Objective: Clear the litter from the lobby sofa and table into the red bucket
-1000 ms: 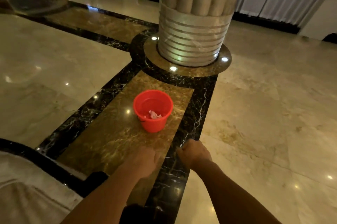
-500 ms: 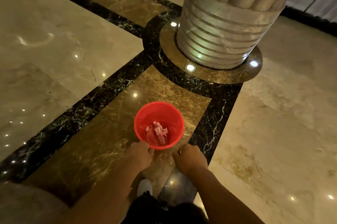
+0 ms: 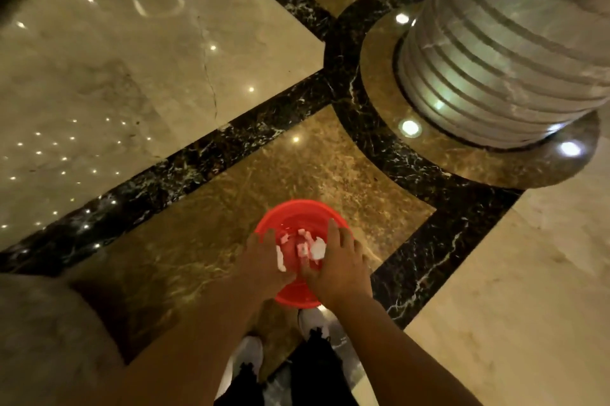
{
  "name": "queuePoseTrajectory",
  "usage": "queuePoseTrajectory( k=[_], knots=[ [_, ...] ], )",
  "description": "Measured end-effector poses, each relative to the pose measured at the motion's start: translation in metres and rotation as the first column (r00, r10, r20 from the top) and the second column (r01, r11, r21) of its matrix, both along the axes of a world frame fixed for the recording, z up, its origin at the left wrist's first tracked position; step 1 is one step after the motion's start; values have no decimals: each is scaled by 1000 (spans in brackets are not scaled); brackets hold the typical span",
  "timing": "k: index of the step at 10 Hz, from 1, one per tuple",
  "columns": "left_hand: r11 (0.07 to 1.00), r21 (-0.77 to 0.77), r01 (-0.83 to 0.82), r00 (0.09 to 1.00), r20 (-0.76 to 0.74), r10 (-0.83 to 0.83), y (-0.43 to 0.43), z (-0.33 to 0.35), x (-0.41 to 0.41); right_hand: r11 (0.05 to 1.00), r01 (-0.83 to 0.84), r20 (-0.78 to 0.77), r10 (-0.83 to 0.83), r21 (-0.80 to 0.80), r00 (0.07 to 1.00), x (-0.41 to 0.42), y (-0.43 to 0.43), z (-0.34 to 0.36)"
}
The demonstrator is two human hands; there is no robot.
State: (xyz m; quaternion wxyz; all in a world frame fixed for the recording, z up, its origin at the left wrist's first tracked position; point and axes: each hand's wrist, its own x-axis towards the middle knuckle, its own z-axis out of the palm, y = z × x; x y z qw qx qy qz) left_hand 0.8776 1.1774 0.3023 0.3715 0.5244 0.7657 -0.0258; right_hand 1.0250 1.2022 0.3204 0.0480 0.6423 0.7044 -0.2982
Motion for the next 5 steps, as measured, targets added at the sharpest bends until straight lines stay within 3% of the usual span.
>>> queuePoseTrajectory(
  k=[1,3,5],
  knots=[
    [996,-78,40,999,-12,-41,11,-16,2,990,-30,15,33,-141,999,19,23,-12],
    [992,-122,-44,997,-63,36,0,-30,17,953,-53,26,64,-298,998,45,42,-30],
    [987,-78,-141,987,-95,133,-27,-26,9,957,-220,12,226,-188,974,17,46,-20]
  ],
)
